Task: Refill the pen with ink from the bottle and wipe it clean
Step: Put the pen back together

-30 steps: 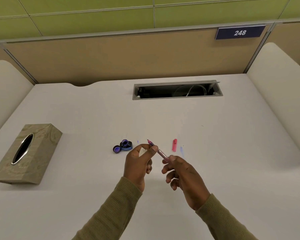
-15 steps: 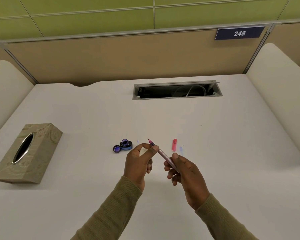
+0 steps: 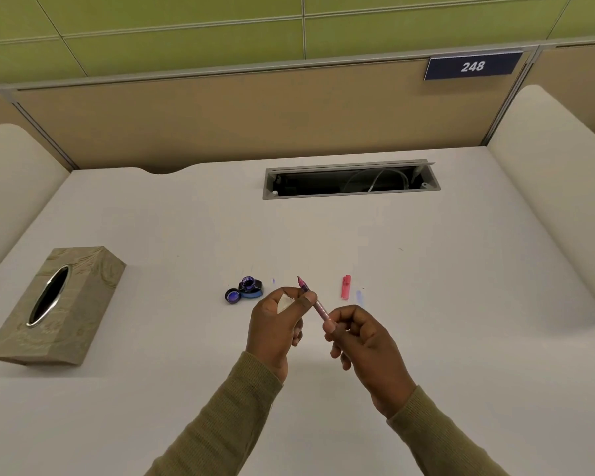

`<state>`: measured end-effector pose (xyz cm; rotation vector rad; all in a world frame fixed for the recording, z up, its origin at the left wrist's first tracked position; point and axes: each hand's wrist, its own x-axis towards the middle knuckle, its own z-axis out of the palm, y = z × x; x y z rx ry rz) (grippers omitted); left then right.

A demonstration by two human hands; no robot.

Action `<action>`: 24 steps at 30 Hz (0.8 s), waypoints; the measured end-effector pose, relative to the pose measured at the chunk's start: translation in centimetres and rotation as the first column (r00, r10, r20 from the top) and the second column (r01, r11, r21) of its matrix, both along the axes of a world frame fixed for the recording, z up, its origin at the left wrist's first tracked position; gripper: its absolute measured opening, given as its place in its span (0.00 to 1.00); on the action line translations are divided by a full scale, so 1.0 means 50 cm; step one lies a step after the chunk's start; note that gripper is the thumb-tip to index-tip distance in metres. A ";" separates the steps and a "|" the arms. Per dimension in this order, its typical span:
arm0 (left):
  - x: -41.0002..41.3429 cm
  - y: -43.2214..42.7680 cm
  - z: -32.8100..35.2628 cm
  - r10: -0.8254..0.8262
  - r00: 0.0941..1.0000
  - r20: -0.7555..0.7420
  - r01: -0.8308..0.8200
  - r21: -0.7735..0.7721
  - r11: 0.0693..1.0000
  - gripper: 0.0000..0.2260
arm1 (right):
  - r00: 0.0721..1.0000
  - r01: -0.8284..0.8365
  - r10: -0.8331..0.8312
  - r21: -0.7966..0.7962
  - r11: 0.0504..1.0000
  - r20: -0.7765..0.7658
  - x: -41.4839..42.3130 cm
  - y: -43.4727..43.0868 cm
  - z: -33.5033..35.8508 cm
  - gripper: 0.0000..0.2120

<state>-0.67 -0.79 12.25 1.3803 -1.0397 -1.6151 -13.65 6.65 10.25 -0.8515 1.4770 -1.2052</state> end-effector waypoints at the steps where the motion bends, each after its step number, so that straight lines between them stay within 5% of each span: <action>1: 0.000 0.001 0.001 0.002 1.000 -0.001 -0.002 0.003 1.000 0.03 | 1.000 0.007 -0.007 -0.001 1.000 0.000 0.000 0.001 -0.001 0.04; 17: -0.007 0.014 -0.009 -0.023 1.000 -0.004 0.023 0.001 1.000 0.02 | 0.963 -0.084 0.067 0.054 0.995 0.262 -0.010 0.025 0.000 0.12; 24: -0.022 0.027 -0.017 -0.070 0.996 0.061 0.072 -0.024 0.997 0.04 | 0.987 -0.094 0.080 0.099 0.991 0.139 -0.021 0.033 -0.005 0.11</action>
